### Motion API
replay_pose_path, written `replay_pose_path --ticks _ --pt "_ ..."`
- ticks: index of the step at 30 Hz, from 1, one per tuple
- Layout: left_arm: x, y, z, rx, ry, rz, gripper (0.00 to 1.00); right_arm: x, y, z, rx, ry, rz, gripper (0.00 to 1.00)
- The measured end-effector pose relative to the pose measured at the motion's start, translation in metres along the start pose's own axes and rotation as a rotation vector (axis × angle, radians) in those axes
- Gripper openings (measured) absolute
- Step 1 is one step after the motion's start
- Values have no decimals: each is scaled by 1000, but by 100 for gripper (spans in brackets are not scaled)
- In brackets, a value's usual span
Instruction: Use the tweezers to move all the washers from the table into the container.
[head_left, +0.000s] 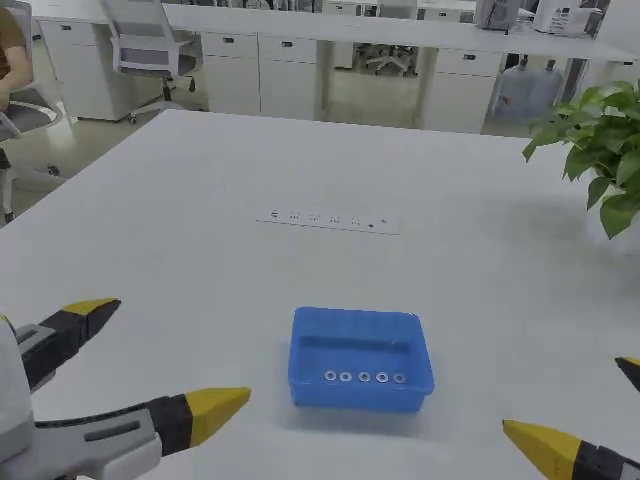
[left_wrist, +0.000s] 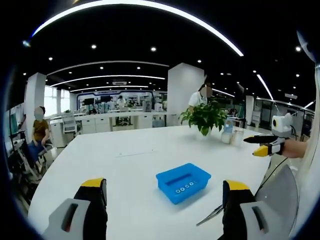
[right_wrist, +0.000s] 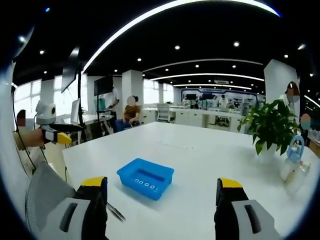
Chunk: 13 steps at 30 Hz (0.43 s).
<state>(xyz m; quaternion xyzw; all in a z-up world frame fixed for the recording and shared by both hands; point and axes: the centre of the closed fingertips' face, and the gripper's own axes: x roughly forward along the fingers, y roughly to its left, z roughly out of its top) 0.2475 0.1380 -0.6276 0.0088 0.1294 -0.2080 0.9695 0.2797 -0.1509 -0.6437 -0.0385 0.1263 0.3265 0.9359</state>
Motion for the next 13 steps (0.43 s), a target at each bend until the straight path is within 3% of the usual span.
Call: replay_pose_path --ticks 2,13 --pt "-2 0 2 -6 -11 6 99 2 -2 5 20 -32 -16 98" --pt "-1 -9 10 -29 -48 -4 99 2 -1 3 8 -24 -24 99"
